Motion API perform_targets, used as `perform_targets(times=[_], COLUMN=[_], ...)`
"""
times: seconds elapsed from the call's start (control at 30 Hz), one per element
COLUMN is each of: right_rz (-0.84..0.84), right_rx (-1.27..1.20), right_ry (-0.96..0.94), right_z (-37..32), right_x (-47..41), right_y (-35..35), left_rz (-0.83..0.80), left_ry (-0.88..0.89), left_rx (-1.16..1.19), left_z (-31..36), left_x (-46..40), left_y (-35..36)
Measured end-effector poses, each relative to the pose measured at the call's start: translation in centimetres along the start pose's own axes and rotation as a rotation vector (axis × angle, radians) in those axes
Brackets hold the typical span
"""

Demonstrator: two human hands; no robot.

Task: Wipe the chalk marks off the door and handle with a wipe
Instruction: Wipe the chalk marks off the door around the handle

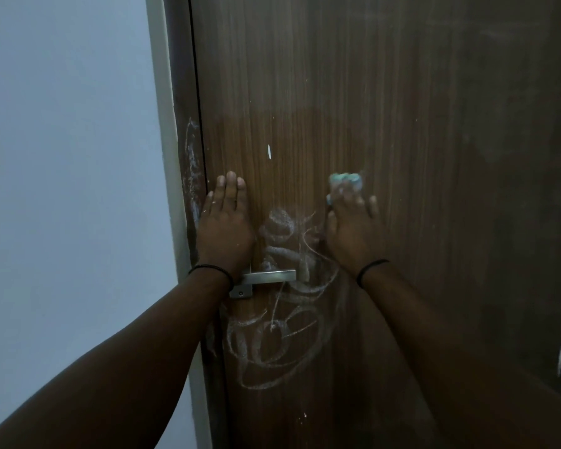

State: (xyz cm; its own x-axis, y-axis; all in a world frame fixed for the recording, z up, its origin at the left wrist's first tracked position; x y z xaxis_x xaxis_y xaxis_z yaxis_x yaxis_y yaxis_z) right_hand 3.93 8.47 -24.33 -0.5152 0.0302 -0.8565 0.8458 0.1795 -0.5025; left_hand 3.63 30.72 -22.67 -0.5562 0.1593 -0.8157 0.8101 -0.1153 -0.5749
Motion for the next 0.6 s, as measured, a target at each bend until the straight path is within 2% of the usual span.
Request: perform_targets(times=[0.07, 0.17, 0.27, 0.37, 0.43, 0.5, 0.6], right_rz=[0.021, 0.014, -0.042, 0.022, 0.07, 0.086, 0.023], right_rx=[-0.033, -0.077, -0.076, -0.078, -0.115, -0.111, -0.108], right_ry=[0.091, -0.061, -0.142, 0.092, 0.195, 0.104, -0.099], right_z=[-0.3, -3.4, -2.0, 2.2, 2.5, 0.1, -2.0], right_x=[-1.5, -1.2, 0.6, -0.5, -3.0, -3.9, -1.7], right_y=[-0.3, 0.2, 0.6, 0.2, -0.6, -0.7, 0.0], left_rz=[0.003, 0.025, 0.045, 0.061, 0.075, 0.078, 0.092], left_ry=[-0.008, -0.037, -0.055, -0.027, -0.002, -0.002, -0.031], left_rx=[0.011, 0.06, 0.071, 0.061, 0.048, 0.049, 0.081], left_z=[0.2, 1.1, 1.4, 0.9, 0.8, 0.9, 1.3], left_x=[0.0, 0.3, 0.2, -0.3, -0.5, -0.6, -0.4], left_y=[0.0, 0.0, 0.1, 0.2, 0.3, 0.6, 0.9])
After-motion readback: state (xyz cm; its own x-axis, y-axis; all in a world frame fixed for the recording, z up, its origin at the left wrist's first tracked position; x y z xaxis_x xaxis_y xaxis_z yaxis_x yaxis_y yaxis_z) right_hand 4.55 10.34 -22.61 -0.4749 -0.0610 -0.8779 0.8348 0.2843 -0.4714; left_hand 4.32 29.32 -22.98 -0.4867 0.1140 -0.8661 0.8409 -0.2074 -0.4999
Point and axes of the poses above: each hand's wrist, its own x-axis away from the middle knuckle, its own y-axis out of the palm, z = x × y, the point moved 2 cm from there along -x, towards the middle knuckle, and after that the axes turned 2 degrees about y, right-handed, at the moved point
